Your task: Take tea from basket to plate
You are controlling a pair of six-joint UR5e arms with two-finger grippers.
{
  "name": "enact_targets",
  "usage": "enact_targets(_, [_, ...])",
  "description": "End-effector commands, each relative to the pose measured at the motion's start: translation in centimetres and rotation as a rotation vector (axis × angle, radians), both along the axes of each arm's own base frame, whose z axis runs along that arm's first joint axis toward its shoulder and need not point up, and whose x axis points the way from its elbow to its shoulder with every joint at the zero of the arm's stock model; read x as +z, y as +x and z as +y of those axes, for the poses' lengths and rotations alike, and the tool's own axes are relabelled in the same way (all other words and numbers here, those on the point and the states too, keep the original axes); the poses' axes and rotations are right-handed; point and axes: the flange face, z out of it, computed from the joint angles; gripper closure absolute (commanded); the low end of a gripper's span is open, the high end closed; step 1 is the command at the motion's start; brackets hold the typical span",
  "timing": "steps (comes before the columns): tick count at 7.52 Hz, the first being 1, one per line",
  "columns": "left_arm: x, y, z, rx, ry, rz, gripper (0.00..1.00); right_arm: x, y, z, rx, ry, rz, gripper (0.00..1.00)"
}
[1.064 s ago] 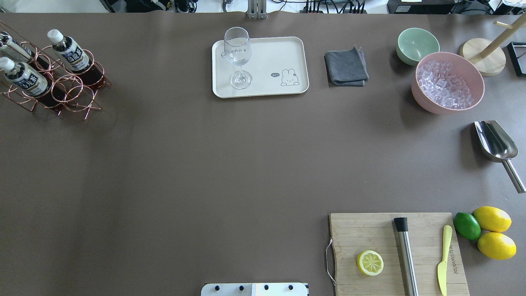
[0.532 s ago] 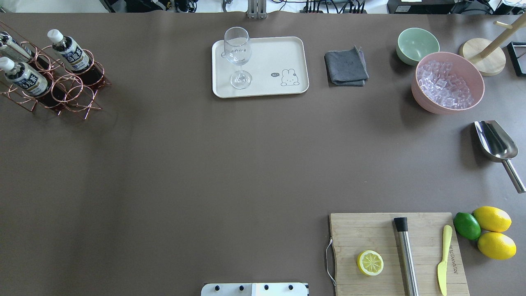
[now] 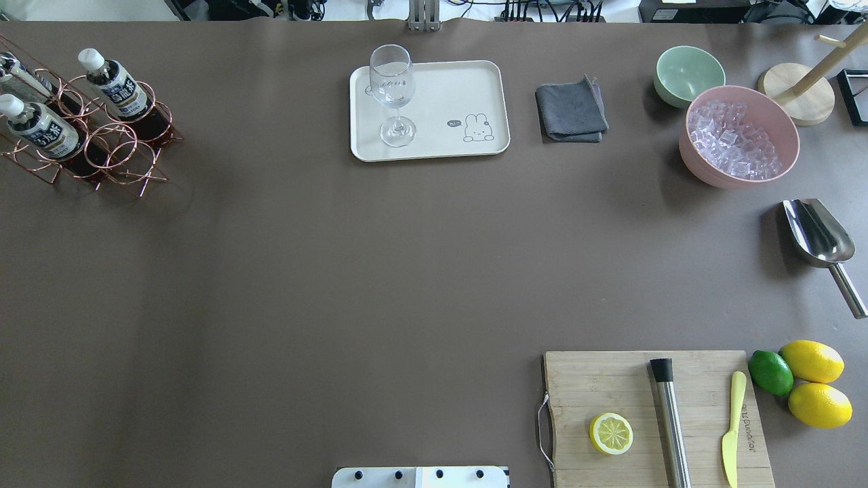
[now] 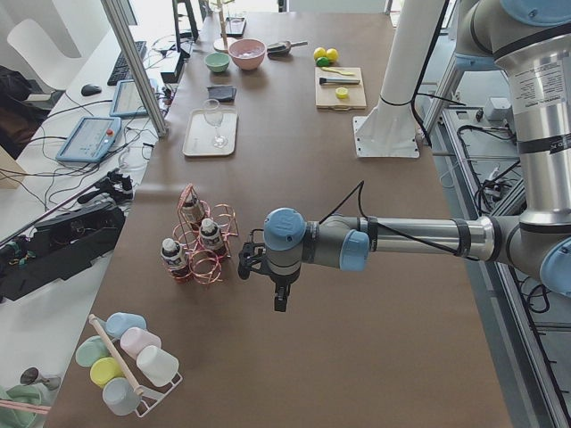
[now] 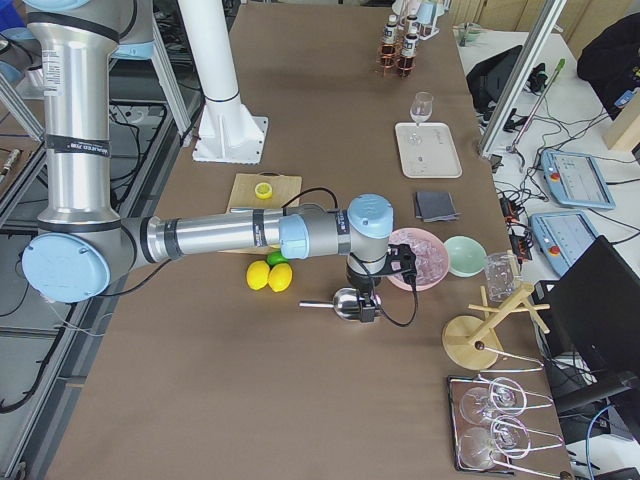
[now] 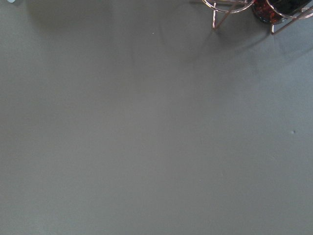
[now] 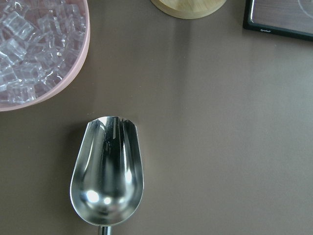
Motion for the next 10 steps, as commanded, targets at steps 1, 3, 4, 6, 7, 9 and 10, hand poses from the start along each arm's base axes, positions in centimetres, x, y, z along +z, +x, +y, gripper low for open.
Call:
enact_targets(1, [0.2, -2.7, 0.5, -0.077, -0.025, 0.012, 0.01, 0.4, 0.0, 0.2, 0.0, -0.011, -0.002, 0.0])
enact_targets(3, [-1.6, -2.5, 0.0, -0.216, -0.224, 0.082, 0.01, 0.5, 0.0, 0.3, 0.001, -0.013, -0.002, 0.0])
enact_targets(4, [-2.1, -2.5, -0.7, -0.298, -0.309, 0.087, 0.01, 0.7, 0.0, 0.4, 0.001, -0.016, -0.001, 0.0])
enact_targets(6, [-4.5, -3.0, -4.1, -0.578, -0.521, 0.059, 0.01, 1.9, 0.0, 0.7, 0.0, -0.041, 0.002, 0.0])
enact_targets(7, [-6.6, -2.2, -9.0, -0.732, -0.603, 0.03, 0.01, 1.9, 0.0, 0.7, 0.001, -0.041, 0.001, 0.0])
enact_targets(9, [-9.6, -1.8, -10.2, -0.792, -0.656, 0.052, 0.01, 1.9, 0.0, 0.7, 0.0, -0.041, 0.001, 0.0])
enact_targets(10, [-11.4, -1.7, -12.3, -0.84, -0.729, 0.048, 0.01, 1.9, 0.0, 0.7, 0.0, -0.041, 0.001, 0.0])
